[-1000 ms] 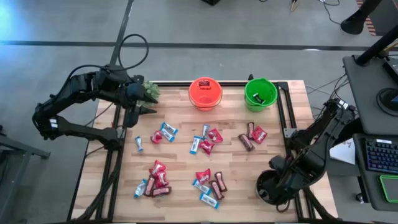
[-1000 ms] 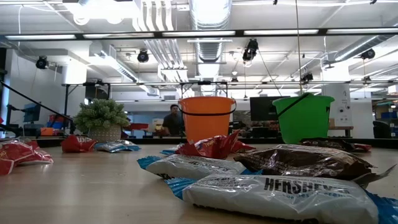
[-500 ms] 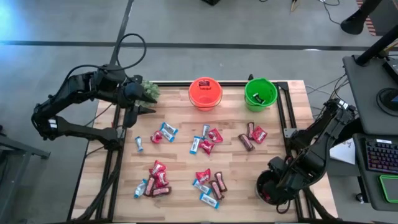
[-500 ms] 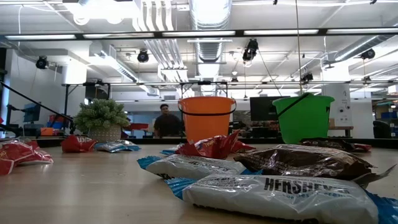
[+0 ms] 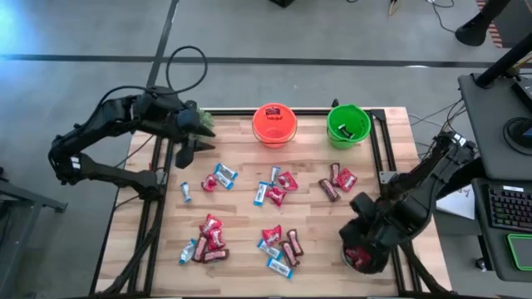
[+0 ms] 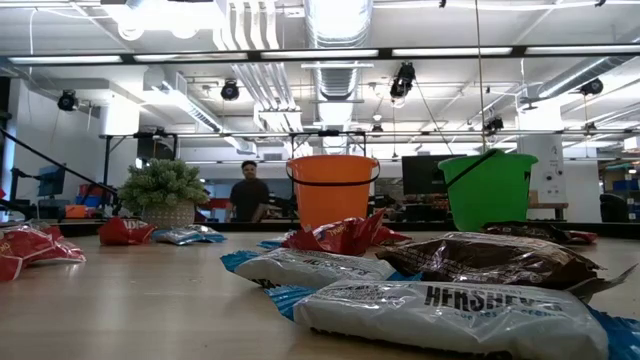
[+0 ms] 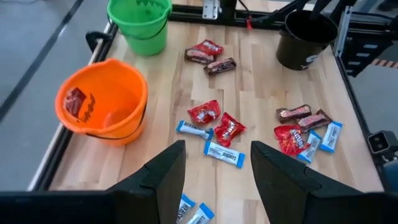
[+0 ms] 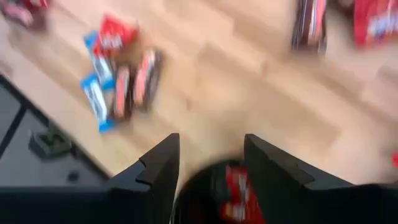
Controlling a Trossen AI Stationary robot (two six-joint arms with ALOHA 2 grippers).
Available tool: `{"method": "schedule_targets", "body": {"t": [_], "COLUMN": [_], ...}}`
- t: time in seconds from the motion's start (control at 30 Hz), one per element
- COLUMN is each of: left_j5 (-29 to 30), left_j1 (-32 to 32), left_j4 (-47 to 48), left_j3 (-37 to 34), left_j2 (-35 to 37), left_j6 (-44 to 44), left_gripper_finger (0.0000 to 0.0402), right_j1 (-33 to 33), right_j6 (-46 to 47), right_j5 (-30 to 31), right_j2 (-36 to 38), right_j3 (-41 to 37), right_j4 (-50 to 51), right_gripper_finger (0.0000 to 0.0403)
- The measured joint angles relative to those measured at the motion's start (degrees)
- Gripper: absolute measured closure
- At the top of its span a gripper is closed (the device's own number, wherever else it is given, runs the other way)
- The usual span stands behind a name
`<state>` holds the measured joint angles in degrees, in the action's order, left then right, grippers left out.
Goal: Organize candy in baskets
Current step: Put the brown chocolate into the green bucket
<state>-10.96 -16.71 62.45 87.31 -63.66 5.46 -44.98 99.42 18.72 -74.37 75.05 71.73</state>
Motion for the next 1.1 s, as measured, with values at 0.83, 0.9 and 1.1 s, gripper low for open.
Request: {"method": "schedule_targets", "body": {"t": [0.83,0.9,1.1], "left_j5": [0.3,0.5,1.4], "left_j1": [-0.1,-0.1,0.2], "left_j4": [15.2,18.5,27.2], "left_j3": [10.5,13.4,16.1], "left_j2": [-14.5,-16.2,-18.8], "left_j6": [-15.3,-15.1,-16.5], "left_gripper_finger": [0.0189,0.0179,0.0179], "right_j1": [12.1,12.9,14.8], "right_j6": [-22.4,-24.1,-28.2], "right_j5": [8.3,10.5,13.4], "right_j2": [5.6,7.4,12.6], "right_j3": [1.5,1.5,1.4], "right_j4": [18.1,18.3,18.3], "right_gripper_finger": [0.0232,0.0232,0.0232]}}
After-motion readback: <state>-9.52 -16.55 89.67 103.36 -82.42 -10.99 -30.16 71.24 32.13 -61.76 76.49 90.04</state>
